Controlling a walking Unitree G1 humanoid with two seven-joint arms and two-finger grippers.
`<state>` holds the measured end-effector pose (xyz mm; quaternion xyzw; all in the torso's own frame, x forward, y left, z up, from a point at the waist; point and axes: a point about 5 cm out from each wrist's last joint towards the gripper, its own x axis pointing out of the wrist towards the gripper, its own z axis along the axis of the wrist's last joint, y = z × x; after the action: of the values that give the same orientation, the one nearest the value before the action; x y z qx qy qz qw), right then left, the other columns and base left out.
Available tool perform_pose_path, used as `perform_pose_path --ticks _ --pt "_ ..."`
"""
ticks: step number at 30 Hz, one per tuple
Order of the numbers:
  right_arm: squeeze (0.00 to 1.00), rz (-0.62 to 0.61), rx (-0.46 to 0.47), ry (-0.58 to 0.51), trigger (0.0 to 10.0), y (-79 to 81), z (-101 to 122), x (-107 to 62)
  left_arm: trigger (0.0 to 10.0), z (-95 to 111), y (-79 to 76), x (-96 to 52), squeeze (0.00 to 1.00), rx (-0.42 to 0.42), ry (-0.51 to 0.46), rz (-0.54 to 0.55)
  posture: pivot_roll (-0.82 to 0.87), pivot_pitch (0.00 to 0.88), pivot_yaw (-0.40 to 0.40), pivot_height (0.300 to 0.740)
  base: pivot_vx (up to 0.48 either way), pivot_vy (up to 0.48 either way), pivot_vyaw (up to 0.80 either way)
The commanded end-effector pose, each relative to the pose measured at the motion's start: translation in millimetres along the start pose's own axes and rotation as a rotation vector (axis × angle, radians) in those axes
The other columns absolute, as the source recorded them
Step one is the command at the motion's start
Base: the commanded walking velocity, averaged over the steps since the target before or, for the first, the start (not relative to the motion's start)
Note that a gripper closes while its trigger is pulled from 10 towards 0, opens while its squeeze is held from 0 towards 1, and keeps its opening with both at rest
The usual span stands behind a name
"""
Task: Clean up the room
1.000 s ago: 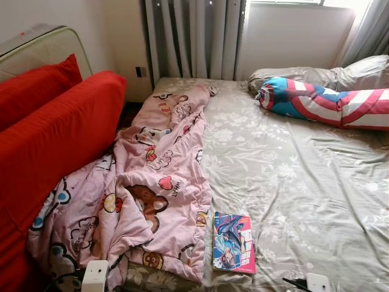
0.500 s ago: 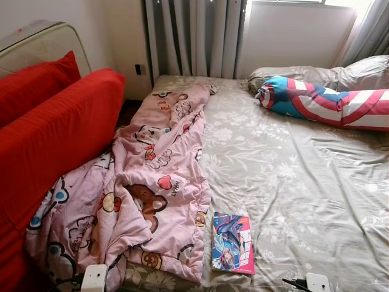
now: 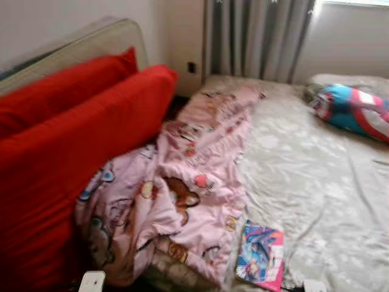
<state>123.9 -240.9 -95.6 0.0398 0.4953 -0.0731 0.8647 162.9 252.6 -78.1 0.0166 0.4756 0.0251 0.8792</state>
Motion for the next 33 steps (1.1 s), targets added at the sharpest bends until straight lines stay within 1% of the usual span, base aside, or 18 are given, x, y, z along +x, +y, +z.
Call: perform_pose_path --ticks 1,20,25,33 --pt "0.0 0.018 -0.004 -0.008 10.0 5.4 3.0 1.5 10.0 -2.4 4.4 -1.2 0.0 0.014 0.018 0.011 -0.07 0.0 0.002 0.74 0.0 0.0 0.8" --pt "0.0 0.025 -0.026 -0.004 10.0 4.7 3.2 1.4 10.0 -1.8 1.8 -0.5 0.0 0.027 0.02 -0.003 -0.07 0.0 -0.007 0.74 0.0 0.0 0.8" --pt "0.0 0.02 -0.01 0.002 10.0 4.8 2.3 1.4 10.0 -1.7 1.6 -0.5 0.0 0.016 0.02 -0.009 -0.07 0.0 -0.005 0.74 0.0 0.0 0.16" --pt "0.0 0.029 -0.024 0.008 10.0 5.4 2.4 1.6 10.0 -2.4 1.7 -0.5 0.0 0.005 0.026 -0.007 -0.06 0.0 -0.008 0.74 0.0 0.0 0.0"
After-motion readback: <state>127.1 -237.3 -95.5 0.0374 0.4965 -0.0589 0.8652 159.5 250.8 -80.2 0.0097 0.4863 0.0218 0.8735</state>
